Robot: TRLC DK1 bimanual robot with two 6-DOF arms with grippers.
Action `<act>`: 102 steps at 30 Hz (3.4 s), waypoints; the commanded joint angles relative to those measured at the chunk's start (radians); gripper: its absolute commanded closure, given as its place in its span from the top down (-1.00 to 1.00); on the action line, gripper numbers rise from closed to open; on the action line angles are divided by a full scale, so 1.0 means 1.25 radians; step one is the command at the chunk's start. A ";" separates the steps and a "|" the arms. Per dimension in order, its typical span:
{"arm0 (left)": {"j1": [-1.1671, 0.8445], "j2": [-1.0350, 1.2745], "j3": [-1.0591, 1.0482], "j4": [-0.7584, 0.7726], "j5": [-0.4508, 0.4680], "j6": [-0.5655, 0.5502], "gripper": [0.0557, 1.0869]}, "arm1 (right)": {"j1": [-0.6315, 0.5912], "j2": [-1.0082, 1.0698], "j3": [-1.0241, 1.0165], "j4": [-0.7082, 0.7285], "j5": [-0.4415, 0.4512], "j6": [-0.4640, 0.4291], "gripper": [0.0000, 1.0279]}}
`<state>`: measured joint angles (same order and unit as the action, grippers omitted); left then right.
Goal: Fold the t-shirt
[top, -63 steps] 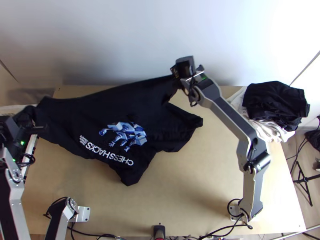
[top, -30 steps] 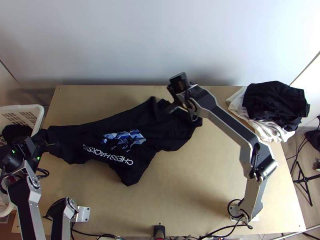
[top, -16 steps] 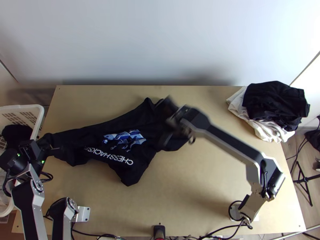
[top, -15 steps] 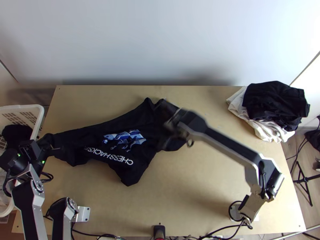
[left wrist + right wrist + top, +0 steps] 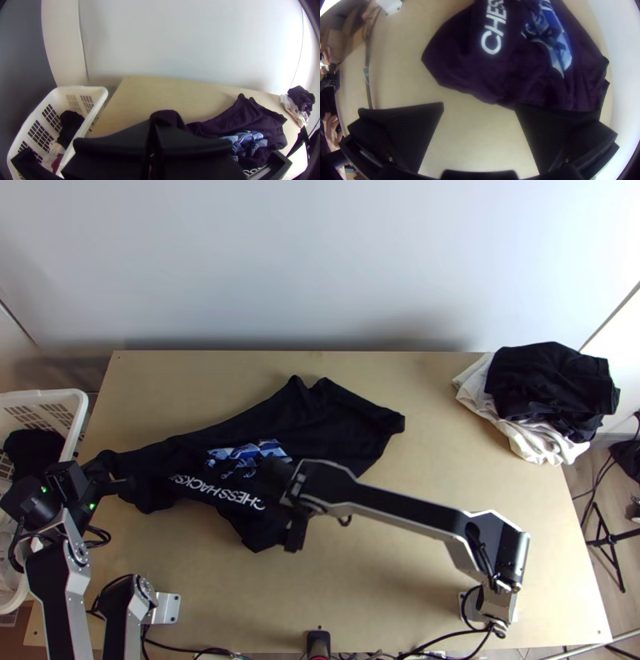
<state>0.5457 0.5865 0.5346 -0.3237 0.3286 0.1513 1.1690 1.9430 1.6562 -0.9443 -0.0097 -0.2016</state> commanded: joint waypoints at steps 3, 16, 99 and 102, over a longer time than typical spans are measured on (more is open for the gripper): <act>-0.012 0.061 0.014 0.032 -0.003 -0.017 -0.93 | 0.059 0.084 0.048 0.028 -0.018 0.021 0.93; -0.032 0.097 0.020 0.053 -0.010 -0.030 -0.93 | 0.045 0.151 0.097 0.045 -0.016 0.025 -0.50; -0.202 0.132 -0.013 -0.007 -0.020 -0.094 -0.93 | -0.157 0.188 0.485 -0.412 -0.146 0.062 0.90; -0.202 0.121 -0.017 -0.016 -0.022 -0.094 -0.93 | -0.120 0.196 0.481 -0.412 -0.160 0.063 0.90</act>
<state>0.2943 0.7547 0.5194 -0.3267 0.3088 0.0338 0.9352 2.1860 2.2711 -1.4353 -0.1707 -0.1230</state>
